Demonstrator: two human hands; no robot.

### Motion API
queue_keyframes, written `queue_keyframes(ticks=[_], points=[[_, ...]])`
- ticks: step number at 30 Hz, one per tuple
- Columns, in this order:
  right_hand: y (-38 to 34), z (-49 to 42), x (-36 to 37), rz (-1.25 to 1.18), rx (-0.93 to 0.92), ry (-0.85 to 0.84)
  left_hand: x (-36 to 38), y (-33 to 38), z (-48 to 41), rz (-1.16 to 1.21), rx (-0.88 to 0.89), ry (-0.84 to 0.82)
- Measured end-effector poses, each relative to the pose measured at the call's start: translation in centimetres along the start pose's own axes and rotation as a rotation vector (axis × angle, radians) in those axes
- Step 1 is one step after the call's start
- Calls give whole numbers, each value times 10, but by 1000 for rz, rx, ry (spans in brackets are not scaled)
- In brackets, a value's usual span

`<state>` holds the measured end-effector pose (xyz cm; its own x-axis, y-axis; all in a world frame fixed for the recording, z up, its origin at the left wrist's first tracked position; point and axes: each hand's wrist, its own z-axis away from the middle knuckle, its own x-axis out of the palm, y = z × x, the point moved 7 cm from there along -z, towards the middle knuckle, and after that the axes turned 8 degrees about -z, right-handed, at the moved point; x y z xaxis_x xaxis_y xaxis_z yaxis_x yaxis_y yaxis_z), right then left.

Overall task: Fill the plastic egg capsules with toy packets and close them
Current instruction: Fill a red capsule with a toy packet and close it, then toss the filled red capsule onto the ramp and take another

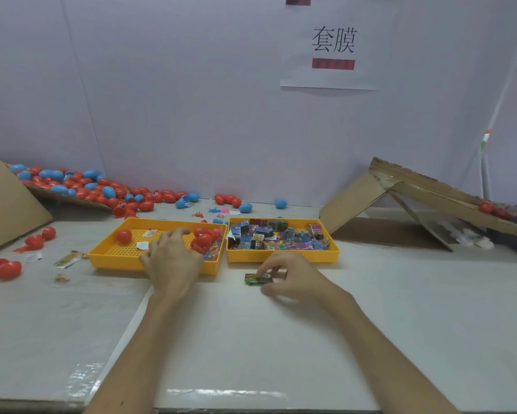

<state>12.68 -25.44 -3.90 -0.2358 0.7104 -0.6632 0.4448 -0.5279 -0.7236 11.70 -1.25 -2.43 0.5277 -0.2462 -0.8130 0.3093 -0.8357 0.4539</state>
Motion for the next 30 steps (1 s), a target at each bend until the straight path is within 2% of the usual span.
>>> queue_keyframes(ticks=[6, 15, 20, 25, 30], points=[[4, -1, -3, 15, -10, 66, 3, -7, -4, 96, -46, 11], [5, -5, -4, 39, -68, 138, 8, -8, -11, 256, -14, -17], [1, -4, -2, 21, -125, 159, 14, -4, -9, 142, 20, -45], [-1, -2, 5, -86, -112, 83, 12, 11, -21, 103, 73, -120], [2, -5, 7, -39, -111, 80, 27, 22, -48, 50, 130, -286]])
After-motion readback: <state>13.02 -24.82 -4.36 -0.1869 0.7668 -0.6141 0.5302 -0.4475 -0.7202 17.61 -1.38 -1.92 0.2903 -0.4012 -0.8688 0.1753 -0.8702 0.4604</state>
